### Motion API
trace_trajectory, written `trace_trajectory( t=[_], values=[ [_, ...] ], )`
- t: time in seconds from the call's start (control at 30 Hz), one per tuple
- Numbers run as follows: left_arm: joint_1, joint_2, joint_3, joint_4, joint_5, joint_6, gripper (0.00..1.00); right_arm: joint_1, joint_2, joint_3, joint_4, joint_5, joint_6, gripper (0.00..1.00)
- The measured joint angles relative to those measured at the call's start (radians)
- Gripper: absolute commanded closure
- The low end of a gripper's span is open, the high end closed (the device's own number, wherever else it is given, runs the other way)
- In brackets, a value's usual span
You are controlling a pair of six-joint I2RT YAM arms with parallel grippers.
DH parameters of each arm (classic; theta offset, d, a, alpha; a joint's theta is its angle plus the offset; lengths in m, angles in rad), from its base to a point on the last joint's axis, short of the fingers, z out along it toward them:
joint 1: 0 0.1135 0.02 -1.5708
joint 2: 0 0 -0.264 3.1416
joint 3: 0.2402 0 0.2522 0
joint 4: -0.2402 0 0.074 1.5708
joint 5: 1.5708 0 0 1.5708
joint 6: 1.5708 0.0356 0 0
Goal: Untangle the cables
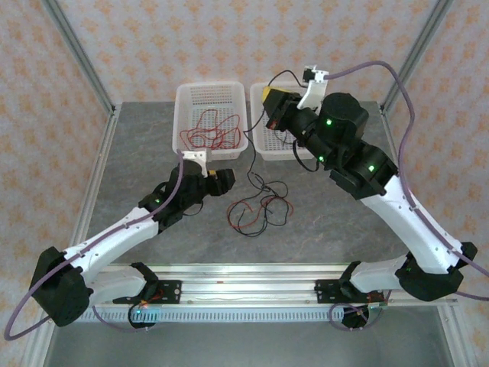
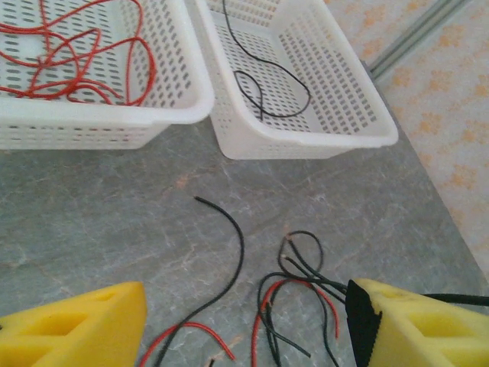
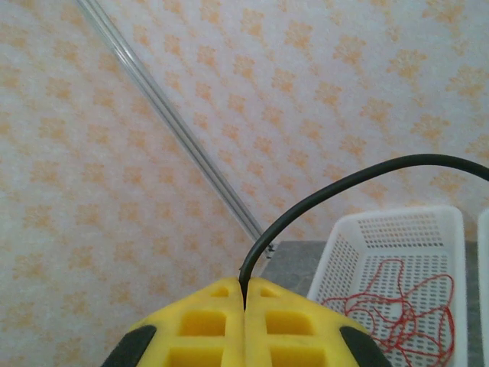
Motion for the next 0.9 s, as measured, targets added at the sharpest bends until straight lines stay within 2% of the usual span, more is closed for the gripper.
trace_trajectory(
  t=[0.5,0.73,0.9],
  values=[
    [-0.133,0.069,0.0,0.069,-0.039,0.069,0.3,0.0,0.012,0.25,0.125,-0.056,0.004,1.0],
    [-0.23,0.132,-0.049,0.191,-0.073,0.156,0.3,0.0,0.037,0.285,0.145,-0.071,0.008,1.0],
    [-0.244,0.175,-0.088,0.277,-0.095,0.18,0.3,0.0,0.05,0.285,0.144,-0.079,0.008,1.0]
  ],
)
